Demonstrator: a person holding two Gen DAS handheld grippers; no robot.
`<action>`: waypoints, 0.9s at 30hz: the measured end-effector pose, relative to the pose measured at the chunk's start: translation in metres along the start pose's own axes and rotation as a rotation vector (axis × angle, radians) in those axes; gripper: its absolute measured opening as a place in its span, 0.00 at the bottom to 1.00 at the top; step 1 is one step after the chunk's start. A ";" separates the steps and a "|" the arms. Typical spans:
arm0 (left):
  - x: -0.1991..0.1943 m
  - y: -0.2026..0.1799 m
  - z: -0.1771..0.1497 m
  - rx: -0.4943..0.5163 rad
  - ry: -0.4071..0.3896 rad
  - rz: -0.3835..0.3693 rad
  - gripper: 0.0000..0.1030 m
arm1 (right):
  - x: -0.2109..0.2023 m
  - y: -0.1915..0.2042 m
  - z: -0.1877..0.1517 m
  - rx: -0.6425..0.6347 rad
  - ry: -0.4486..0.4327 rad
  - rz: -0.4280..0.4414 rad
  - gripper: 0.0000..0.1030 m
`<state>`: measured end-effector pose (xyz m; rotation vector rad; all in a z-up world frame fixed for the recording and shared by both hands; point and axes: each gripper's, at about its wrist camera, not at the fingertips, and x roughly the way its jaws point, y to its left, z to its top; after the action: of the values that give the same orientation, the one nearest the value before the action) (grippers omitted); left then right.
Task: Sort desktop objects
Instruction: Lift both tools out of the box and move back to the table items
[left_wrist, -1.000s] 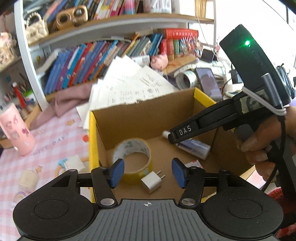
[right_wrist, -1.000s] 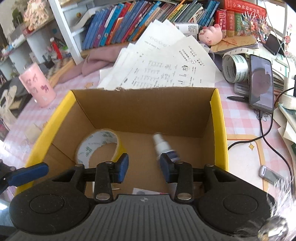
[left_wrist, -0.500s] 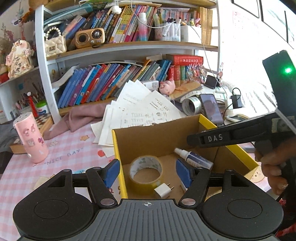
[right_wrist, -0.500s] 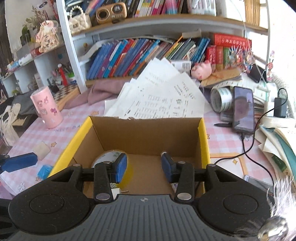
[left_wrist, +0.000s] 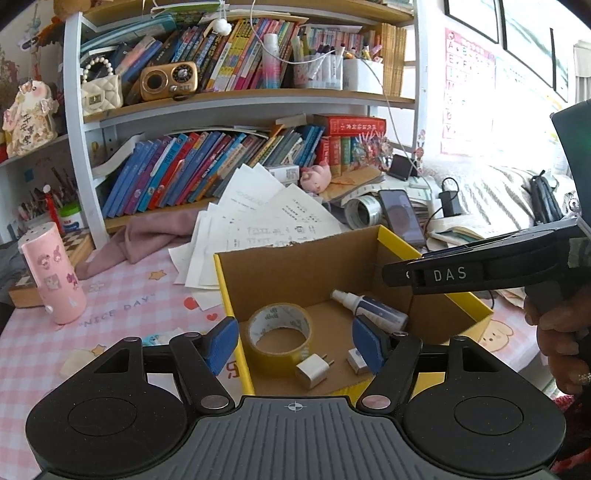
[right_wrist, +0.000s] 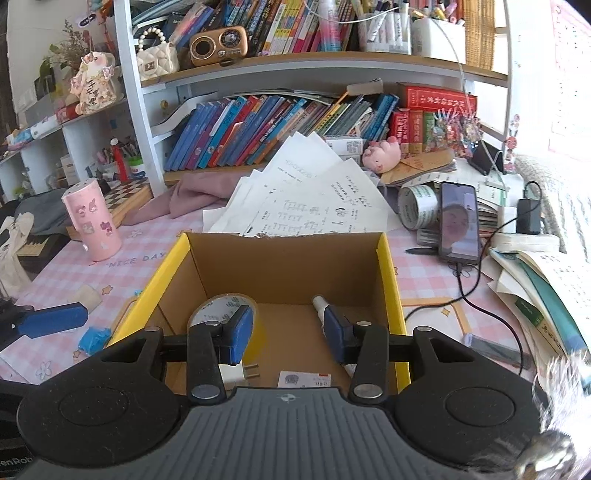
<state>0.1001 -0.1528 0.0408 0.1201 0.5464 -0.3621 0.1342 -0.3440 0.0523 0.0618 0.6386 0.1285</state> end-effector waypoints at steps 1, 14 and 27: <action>-0.003 0.001 -0.001 0.001 -0.003 -0.003 0.68 | -0.003 0.001 -0.002 0.004 -0.002 -0.006 0.40; -0.049 0.039 -0.026 -0.051 -0.026 -0.010 0.72 | -0.042 0.039 -0.027 0.043 -0.036 -0.078 0.43; -0.084 0.067 -0.049 -0.062 -0.016 -0.046 0.77 | -0.077 0.081 -0.061 0.078 -0.032 -0.156 0.45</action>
<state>0.0345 -0.0549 0.0444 0.0444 0.5448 -0.3901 0.0280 -0.2733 0.0567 0.0892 0.6141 -0.0484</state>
